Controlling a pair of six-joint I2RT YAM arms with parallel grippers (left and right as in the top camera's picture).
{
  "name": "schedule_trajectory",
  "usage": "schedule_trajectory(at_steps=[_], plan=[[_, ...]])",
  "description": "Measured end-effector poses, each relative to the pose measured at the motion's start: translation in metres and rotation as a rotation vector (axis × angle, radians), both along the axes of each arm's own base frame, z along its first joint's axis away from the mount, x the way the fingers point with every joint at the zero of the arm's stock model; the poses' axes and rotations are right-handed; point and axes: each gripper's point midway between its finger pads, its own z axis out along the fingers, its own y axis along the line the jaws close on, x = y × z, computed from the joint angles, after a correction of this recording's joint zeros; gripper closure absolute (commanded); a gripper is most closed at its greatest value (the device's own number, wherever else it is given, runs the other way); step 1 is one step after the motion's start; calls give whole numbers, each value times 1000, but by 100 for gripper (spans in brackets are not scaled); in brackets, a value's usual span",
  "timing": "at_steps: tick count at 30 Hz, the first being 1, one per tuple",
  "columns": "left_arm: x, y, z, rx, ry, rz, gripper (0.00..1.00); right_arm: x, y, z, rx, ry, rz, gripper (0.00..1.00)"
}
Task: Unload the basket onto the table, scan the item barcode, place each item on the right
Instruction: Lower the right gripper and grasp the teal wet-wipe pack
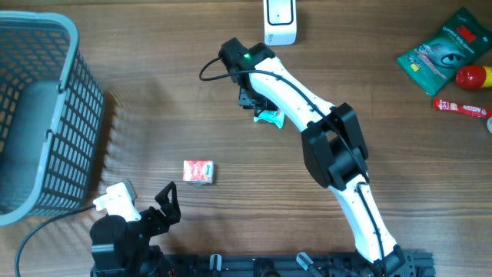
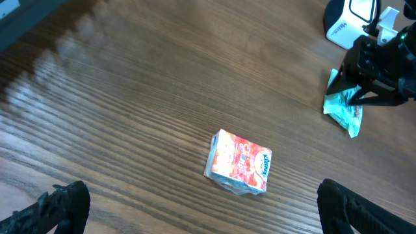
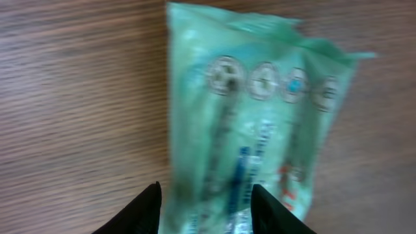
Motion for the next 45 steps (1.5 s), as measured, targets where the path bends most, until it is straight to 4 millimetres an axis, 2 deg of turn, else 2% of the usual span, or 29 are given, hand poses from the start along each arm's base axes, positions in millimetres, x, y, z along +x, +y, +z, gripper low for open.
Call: schedule_trajectory(at_steps=[5,10,12,14,15,21,24,27,32,35,39,45], plan=[[0,0,0,0,0,0,0,-14,-22,2,-111,47,-11,57],[0,0,0,0,0,0,0,-21,-45,7,-234,68,-2,53],[0,0,0,0,0,0,0,-20,-47,9,-252,60,5,47],[0,0,0,0,0,0,0,-17,-48,9,-259,51,23,34],[0,0,0,0,0,0,0,-15,-47,9,-257,46,28,32],[0,0,0,0,0,0,0,9,-31,5,-220,4,204,30],[0,0,0,0,0,0,0,17,-28,5,-210,-4,262,41],[0,0,0,0,0,0,0,19,-30,4,-200,5,284,42],[0,0,0,0,0,0,0,23,-34,-4,-176,13,285,51],[0,0,0,0,0,0,0,18,-42,-13,-189,32,294,58],[0,0,0,0,0,0,0,12,-47,-16,-201,33,307,82],[0,0,0,0,0,0,0,6,-51,-12,-213,56,314,86]])
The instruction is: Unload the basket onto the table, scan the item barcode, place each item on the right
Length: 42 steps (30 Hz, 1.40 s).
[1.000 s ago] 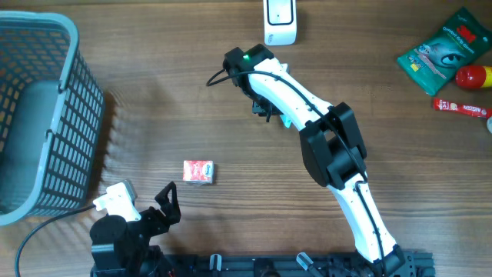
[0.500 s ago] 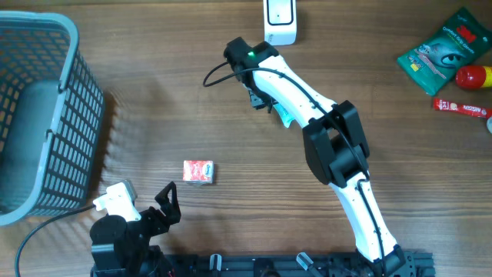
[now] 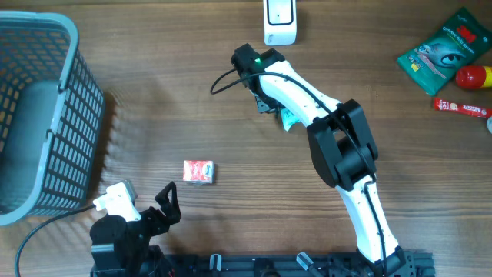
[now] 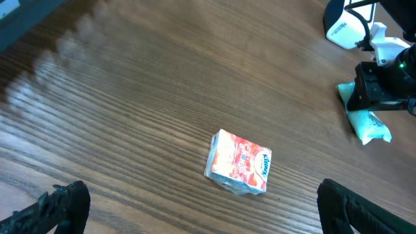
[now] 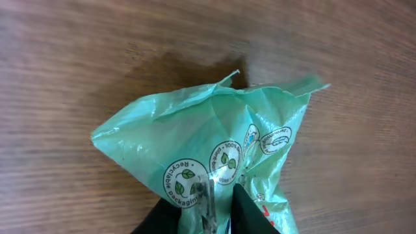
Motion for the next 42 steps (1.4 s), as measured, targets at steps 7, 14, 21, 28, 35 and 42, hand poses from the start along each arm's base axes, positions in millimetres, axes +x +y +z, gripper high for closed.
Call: schedule_trajectory(at_steps=[7,14,21,28,35,42], plan=[[0,0,0,0,0,0,0,-25,22,11,161,180,-1,96],[0,0,0,0,0,0,0,-91,97,55,815,616,280,96],[0,0,0,0,0,0,0,-99,121,114,1303,696,333,96],[0,0,0,0,0,0,0,-95,145,156,1588,700,296,96],[0,0,0,0,0,0,0,-86,140,121,1410,567,547,96],[0,0,0,0,0,0,0,-57,97,41,794,467,373,7]])
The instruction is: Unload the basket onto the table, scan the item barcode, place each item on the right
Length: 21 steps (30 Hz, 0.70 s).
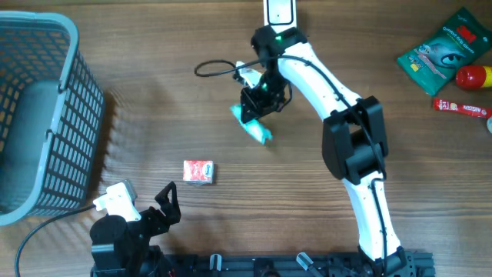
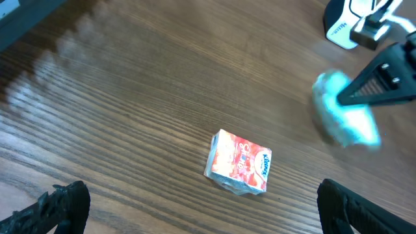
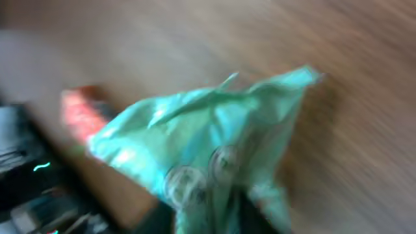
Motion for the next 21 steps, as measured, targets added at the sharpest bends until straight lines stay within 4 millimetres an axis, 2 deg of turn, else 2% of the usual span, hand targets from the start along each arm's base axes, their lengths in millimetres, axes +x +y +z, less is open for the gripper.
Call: schedule_trajectory(at_steps=[2,3,4,5,7,8,12,21], plan=[[0,0,0,0,0,0,0,2,-2,-5,-62,-23,-18,8],[0,0,0,0,0,0,0,2,-3,-6,-84,-31,-21,13],[0,0,0,0,0,0,0,2,-3,-8,-107,-36,-29,23],[0,0,0,0,0,0,0,1,-3,-8,-124,-38,-41,37],[0,0,0,0,0,0,0,1,-2,-8,-151,-43,-63,82],[0,0,0,0,0,0,0,2,-1,-7,-158,-47,-69,96],[0,0,0,0,0,0,0,6,-2,0,-178,-61,-127,96],[0,0,0,0,0,0,0,2,-5,40,-170,-74,-221,95]])
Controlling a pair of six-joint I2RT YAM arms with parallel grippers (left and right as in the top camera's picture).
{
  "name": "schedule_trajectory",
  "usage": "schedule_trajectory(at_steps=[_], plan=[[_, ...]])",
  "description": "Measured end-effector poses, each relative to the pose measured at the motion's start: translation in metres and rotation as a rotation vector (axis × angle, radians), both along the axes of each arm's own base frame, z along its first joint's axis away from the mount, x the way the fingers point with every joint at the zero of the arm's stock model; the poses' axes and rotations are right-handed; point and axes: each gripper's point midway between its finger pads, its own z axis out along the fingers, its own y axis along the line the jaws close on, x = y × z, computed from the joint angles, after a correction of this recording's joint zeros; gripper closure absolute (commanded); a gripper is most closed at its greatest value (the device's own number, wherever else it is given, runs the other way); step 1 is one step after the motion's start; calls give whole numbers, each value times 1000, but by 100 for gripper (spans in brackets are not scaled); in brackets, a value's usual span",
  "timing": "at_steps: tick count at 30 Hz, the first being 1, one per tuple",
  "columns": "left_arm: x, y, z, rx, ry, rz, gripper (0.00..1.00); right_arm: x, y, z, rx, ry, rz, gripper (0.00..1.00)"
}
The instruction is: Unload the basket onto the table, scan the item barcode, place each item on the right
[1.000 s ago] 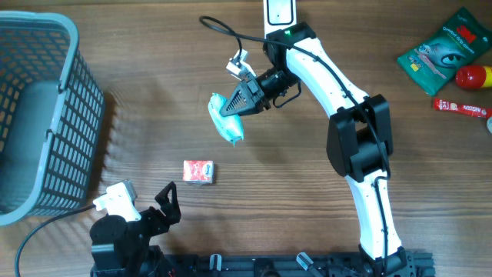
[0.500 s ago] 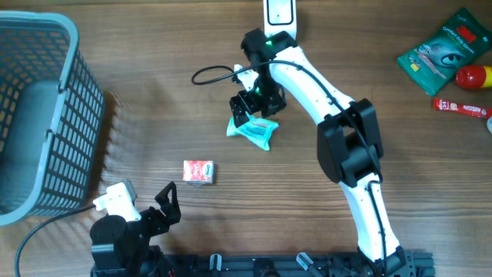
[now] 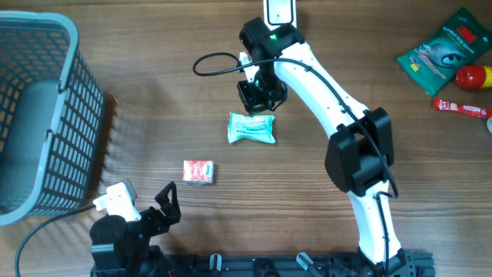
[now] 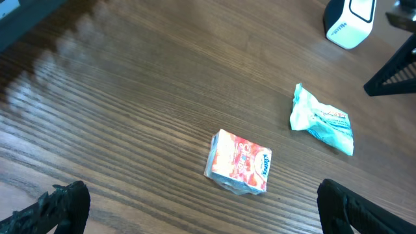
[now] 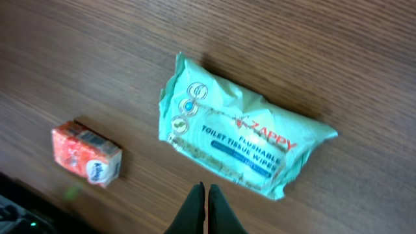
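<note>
A pale green pack of wipes lies flat on the wooden table, printed side up; it also shows as the wipes pack and the wipes pack. My right gripper hangs just above and beyond it, its fingers shut with nothing between them. The white scanner stands at the table's far edge, behind that arm. My left gripper is open near the front edge and holds nothing.
A small red tissue pack lies in front of the left gripper, left of the wipes. A grey basket stands at the far left. A green pouch, a red bottle and a red tube lie at the far right.
The right gripper held the wipes pack in the air; now the pack lies flat on the table and the gripper is shut, empty, above it. The left arm has not moved.
The right gripper's fingers stood astride the wipes pack on the table in front of the scanner. Then they were shut on its end. Then the pack hung in the gripper farther left. Now it lies on the table, let go.
</note>
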Motion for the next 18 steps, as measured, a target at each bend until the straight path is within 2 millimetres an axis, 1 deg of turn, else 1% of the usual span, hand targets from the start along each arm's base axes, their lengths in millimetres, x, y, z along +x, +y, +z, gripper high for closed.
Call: schedule_trajectory(at_steps=[2,4,6,7,10,11,13,18], plan=[[0,0,0,0,0,0,0,1,1,-1,3,-4,-10,96],[0,0,0,0,0,0,0,-1,1,-13,1,8,-13,96],[0,0,0,0,0,0,0,-6,3,-30,9,23,-13,96],[0,0,0,0,0,0,1,-15,5,-46,4,46,-11,96],[0,0,0,0,0,0,0,-34,12,-72,-4,80,-8,96],[0,0,0,0,0,0,0,-38,16,-76,9,82,-9,96],[0,0,0,-1,0,0,0,-37,21,-75,23,60,-19,96],[0,0,0,0,0,0,0,-34,18,-75,-14,38,-65,96]])
